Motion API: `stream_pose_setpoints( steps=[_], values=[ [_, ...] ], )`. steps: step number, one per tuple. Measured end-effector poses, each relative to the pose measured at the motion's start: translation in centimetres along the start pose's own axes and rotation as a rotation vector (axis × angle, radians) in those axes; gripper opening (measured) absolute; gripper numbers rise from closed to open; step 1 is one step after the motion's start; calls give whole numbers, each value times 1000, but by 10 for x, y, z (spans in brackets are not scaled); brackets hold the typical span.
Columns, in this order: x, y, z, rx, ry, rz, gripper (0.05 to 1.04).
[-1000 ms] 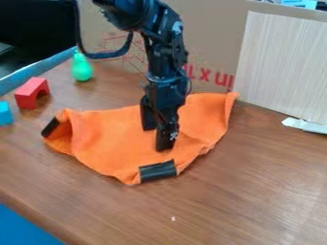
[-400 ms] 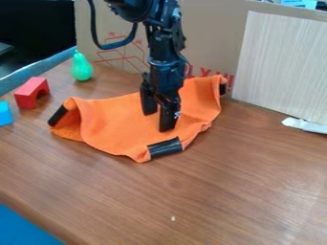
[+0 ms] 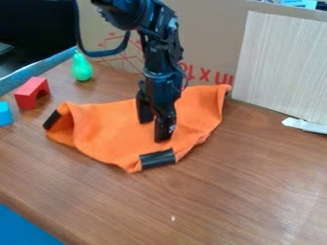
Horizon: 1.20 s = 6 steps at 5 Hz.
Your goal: Has not folded or unfolded
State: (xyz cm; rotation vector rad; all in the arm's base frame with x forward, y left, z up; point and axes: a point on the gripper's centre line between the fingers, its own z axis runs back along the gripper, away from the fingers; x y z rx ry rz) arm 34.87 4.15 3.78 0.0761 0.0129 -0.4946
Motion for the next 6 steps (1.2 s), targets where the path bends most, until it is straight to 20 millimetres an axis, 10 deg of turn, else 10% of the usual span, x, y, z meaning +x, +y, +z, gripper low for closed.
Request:
stream_pose_setpoints(
  steps=[4, 6],
  values=[
    [-47, -70, 3, -44, 36, -157, 998],
    [-36, -59, 3, -31, 39, -126, 1000]
  ],
)
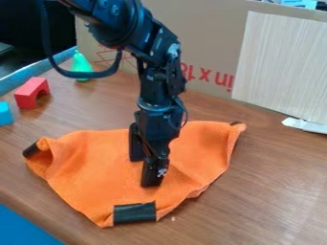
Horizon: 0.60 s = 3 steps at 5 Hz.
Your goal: Has not folded or unfolded
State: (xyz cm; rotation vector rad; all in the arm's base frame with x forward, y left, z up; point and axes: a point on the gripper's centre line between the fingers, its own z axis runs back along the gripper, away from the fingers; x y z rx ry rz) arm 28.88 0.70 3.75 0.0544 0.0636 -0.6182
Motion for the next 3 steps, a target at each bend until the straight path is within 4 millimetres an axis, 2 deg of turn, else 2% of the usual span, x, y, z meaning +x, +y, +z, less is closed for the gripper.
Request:
stream_pose_setpoints(
  steps=[1, 3],
  values=[
    [19, 31, 1, -2, 2, 80, 1000],
    [45, 72, 4, -29, 1, 201, 1000]
  ],
)
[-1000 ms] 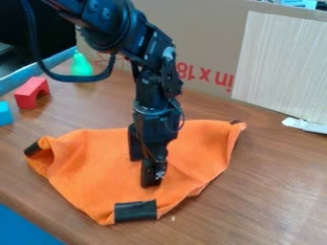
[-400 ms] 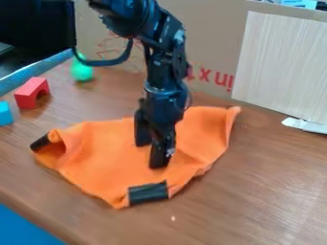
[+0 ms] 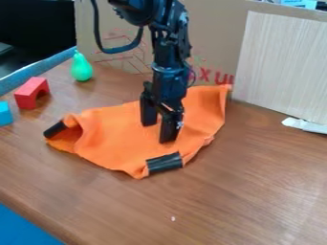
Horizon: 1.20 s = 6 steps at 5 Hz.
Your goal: Has not folded or unfolded
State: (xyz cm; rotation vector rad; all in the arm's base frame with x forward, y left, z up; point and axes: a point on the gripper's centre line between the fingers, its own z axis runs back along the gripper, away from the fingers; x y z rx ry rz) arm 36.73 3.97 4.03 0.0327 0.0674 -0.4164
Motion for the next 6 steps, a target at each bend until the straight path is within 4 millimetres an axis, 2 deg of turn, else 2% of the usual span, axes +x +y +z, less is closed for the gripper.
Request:
stream_pose_setpoints(
  steps=[2, 3, 4, 6],
  values=[
    [23, 33, 4, -9, -12, 94, 1000],
    [27, 45, 7, -5, -24, 124, 1000],
    [17, 38, 0, -13, -7, 106, 997],
    [-21, -3, -3, -26, 35, 21, 998]
  ],
)
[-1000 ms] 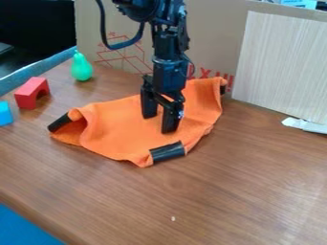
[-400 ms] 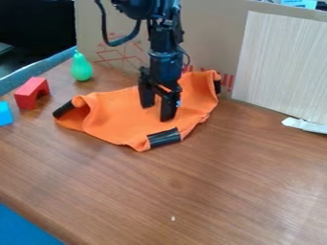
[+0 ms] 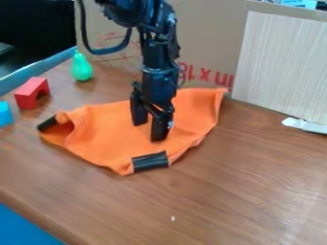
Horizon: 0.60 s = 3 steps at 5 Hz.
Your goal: Has not folded or unfolded
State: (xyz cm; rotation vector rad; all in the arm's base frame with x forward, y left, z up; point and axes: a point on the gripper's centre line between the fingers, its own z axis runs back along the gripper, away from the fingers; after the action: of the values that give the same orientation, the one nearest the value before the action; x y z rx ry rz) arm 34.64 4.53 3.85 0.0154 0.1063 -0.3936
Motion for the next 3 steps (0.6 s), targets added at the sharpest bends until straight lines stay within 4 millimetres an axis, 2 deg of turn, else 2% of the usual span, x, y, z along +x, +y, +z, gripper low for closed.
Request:
stream_pose_setpoints(
  steps=[2, 3],
  values=[
    [-38, -29, -2, -5, 19, -78, 998],
    [-47, -28, -6, 46, 13, -122, 999]
  ],
)
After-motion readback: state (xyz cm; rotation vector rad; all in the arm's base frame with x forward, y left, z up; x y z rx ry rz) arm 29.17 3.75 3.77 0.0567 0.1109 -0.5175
